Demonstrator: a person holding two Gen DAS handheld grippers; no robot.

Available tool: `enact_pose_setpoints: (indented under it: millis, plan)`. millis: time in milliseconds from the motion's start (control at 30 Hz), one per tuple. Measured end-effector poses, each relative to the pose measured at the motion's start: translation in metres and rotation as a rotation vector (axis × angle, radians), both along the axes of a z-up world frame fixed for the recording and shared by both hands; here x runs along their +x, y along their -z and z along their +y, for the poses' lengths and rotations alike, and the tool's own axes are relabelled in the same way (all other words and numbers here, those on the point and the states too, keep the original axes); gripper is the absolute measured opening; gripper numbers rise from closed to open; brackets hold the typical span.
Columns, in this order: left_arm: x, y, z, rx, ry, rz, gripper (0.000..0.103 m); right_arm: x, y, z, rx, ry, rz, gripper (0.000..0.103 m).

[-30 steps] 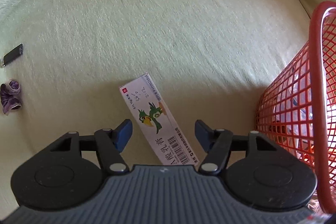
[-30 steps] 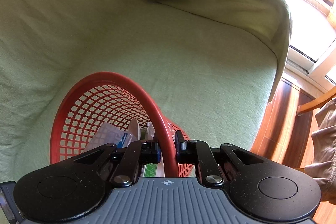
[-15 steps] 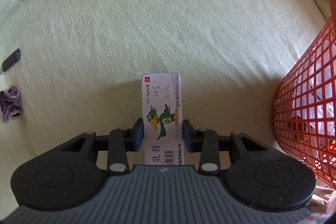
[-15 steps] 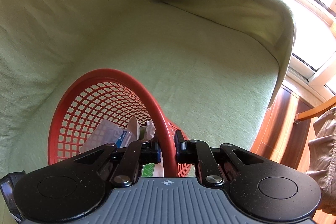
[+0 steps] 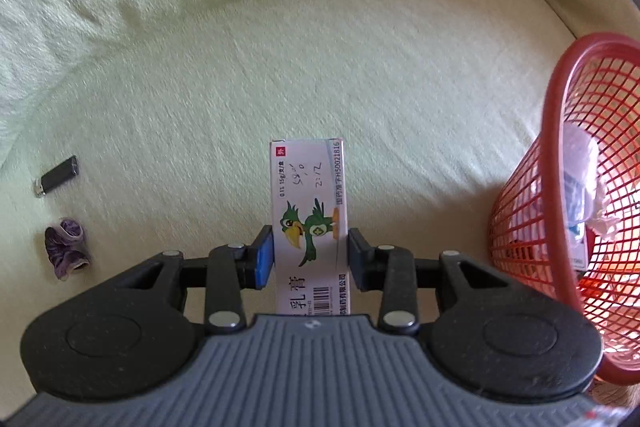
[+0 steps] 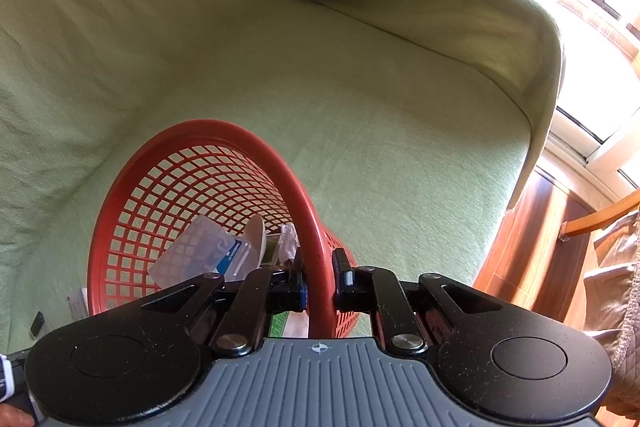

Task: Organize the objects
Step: 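Carry the medicine box into the red basket and open the left gripper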

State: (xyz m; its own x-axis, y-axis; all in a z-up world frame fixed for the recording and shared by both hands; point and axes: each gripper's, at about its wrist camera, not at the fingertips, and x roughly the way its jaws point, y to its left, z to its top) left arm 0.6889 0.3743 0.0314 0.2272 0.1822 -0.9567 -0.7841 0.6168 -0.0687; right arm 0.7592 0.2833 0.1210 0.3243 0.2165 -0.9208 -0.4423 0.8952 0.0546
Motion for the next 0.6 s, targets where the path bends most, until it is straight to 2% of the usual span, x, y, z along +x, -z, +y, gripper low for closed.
enact_pose_setpoints:
  millis: [267, 600]
  plan:
    - [0.006, -0.053, -0.002, 0.027, 0.032, -0.071, 0.033, -0.003, 0.000, 0.000, -0.009, -0.013, -0.010, 0.008]
    - [0.036, -0.106, -0.026, 0.033, 0.150, -0.130, 0.033, -0.010, -0.001, 0.001, -0.022, -0.034, -0.018, 0.008]
